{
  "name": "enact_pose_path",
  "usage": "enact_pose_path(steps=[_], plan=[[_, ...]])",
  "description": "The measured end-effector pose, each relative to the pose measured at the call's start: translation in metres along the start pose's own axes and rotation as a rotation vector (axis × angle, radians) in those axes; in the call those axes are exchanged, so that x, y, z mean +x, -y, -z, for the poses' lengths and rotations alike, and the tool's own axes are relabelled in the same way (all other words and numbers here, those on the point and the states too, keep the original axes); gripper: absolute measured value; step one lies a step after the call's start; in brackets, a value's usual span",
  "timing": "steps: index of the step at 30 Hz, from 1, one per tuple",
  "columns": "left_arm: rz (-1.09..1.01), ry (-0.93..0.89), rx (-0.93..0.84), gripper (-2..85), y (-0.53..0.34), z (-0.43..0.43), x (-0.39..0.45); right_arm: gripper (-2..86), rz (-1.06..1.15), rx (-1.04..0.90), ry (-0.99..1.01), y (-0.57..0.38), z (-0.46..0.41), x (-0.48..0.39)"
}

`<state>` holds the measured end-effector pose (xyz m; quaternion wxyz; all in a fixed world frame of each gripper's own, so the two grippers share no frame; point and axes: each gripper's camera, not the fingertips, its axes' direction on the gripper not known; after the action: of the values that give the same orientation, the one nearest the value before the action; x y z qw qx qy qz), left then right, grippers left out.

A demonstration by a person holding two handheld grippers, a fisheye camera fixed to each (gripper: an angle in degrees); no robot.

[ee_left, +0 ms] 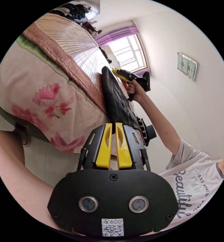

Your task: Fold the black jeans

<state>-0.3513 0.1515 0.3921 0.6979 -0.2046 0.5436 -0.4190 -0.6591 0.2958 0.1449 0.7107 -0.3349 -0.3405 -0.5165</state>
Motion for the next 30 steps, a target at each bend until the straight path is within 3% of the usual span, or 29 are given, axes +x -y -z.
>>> enact_pose_path(steps=[2,5,8,9,10,11,12,14,16,19,22,26,30], plan=[[0.006,-0.001,0.016,2.1,-0.009,-0.006,0.002,-0.9,0.097,-0.27,0.208,0.018,-0.036,-0.014],[-0.046,0.046,0.029,2.2,-0.021,-0.018,0.014,-0.9,0.213,-0.422,0.02,0.03,-0.071,-0.033],[-0.238,0.225,-0.024,2.1,-0.028,-0.034,0.055,-0.8,0.074,-0.37,0.012,0.064,-0.072,-0.009],[-0.303,0.291,-0.054,2.1,-0.029,-0.042,0.072,-0.8,0.036,-0.318,-0.072,0.07,-0.066,-0.005],[-0.348,0.343,-0.095,2.1,-0.031,-0.053,0.085,-0.8,-0.04,-0.194,-0.348,0.078,-0.051,-0.002],[-0.363,0.359,-0.107,2.2,-0.032,-0.057,0.089,-0.8,0.037,-0.128,-0.405,0.082,-0.041,-0.012],[-0.362,0.36,-0.108,2.2,-0.036,-0.062,0.091,-0.9,0.072,-0.117,-0.358,0.085,-0.038,-0.015],[-0.326,0.333,-0.096,2.2,-0.043,-0.069,0.087,-0.9,0.163,-0.205,0.085,0.099,-0.033,-0.023],[-0.323,0.321,-0.076,2.2,-0.053,-0.076,0.085,-0.9,0.192,-0.259,0.296,0.1,-0.038,-0.029],[-0.413,0.386,-0.063,2.2,-0.074,-0.097,0.1,-0.8,0.248,-0.557,0.017,0.093,-0.082,-0.036],[-0.43,0.414,-0.074,2.2,-0.083,-0.112,0.108,-0.8,0.145,-0.548,0.055,0.1,-0.093,-0.017],[-0.446,0.425,-0.08,2.1,-0.095,-0.128,0.112,-0.8,0.266,-0.559,-0.069,0.109,-0.093,-0.043],[-0.468,0.454,-0.073,2.1,-0.107,-0.144,0.119,-0.7,0.125,-0.503,-0.034,0.123,-0.083,-0.025]])
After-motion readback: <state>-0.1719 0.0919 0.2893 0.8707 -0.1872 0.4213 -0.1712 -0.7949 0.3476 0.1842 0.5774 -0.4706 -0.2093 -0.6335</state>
